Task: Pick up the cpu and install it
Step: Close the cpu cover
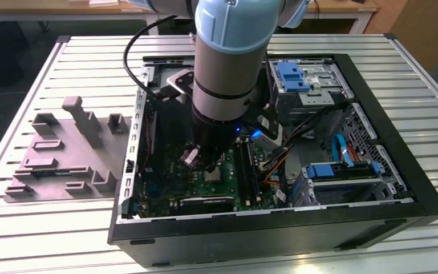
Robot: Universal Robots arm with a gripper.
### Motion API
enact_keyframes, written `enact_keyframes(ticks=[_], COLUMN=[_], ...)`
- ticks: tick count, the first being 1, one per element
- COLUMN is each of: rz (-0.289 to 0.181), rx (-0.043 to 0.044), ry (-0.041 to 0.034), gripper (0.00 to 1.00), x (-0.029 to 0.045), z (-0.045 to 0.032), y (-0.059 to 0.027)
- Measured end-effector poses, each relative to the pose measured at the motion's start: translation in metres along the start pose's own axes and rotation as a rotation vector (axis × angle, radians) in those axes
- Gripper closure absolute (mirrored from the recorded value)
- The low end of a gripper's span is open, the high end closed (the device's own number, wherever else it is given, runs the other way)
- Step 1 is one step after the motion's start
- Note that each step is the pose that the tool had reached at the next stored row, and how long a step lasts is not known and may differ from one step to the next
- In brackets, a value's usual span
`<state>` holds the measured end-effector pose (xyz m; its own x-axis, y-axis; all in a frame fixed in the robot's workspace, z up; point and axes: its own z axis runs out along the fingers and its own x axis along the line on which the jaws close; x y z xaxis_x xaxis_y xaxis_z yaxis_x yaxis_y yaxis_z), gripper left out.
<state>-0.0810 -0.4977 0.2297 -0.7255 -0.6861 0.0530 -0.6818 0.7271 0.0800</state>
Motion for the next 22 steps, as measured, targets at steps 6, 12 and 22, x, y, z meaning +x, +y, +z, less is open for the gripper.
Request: enact_keyframes(ticks=[6, 12, 22], rz=[0.0, -0.007, -0.084], rx=[0.0, -0.0287, -0.0302], ry=[-0.0001, -0.0534, -0.1277], gripper=[0.89, 0.89, 0.89], x=[-0.0001, 0.0, -0.0005], z=[0.0002, 0.0005, 0.0019], y=[0.0, 0.0, -0.0004])
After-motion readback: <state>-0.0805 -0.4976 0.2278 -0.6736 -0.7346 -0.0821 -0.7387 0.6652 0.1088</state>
